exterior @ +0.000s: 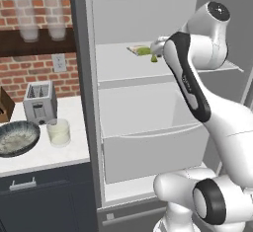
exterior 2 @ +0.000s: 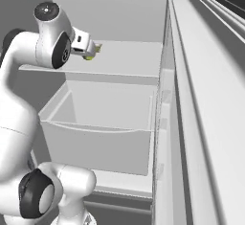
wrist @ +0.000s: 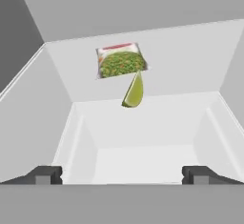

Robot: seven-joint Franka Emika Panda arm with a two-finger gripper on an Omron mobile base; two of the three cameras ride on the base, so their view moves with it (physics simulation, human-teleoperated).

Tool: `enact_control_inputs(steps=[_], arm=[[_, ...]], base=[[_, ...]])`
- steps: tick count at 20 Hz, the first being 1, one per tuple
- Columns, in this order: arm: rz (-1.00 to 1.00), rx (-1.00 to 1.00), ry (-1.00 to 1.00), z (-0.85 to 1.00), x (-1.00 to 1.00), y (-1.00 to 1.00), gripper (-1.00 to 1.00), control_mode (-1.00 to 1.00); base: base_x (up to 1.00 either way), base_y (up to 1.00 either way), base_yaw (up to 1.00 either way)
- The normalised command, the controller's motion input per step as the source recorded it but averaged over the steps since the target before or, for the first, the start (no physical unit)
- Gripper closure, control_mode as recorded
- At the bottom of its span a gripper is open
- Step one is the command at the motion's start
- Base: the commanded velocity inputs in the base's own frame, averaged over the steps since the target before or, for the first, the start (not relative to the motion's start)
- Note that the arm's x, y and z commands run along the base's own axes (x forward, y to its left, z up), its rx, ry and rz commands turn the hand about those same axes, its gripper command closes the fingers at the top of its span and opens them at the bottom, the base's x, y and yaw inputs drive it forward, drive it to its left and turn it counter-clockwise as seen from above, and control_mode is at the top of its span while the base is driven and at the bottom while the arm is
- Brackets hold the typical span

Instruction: Grab a lemon wedge from the fridge and one ice cube from the ice bowl, and put them in the glass of lemonade.

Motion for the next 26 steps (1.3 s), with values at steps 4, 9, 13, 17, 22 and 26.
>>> enact_control_inputs(steps=[4, 9, 13, 17, 22, 26], arm=[[0.00, -0.01, 0.02, -0.55, 0.76, 0.00, -1.00, -1.00], [0.00, -0.09, 0.02, -0.19, 0.32, 0.00, -1.00, -1.00], [0.00, -0.14, 0.12, 0.17, 0.17, 0.00, -1.00, -1.00], [0.00, -0.12, 0.21, 0.26, 0.12, 0.00, -1.00, -1.00], [0.00, 0.00, 0.04, -0.16, 0.06, -0.01, -1.00, -1.00], [0.00, 0.00, 0.00, -0.52, 0.20, -0.04, -1.00, -1.00]], base=[[0.00, 0.00, 0.00], [0.00, 0.00, 0.00], [0.00, 0.00, 0.00], [0.00, 0.00, 0.00], [0.00, 0.00, 0.00], [0.00, 0.00, 0.00]])
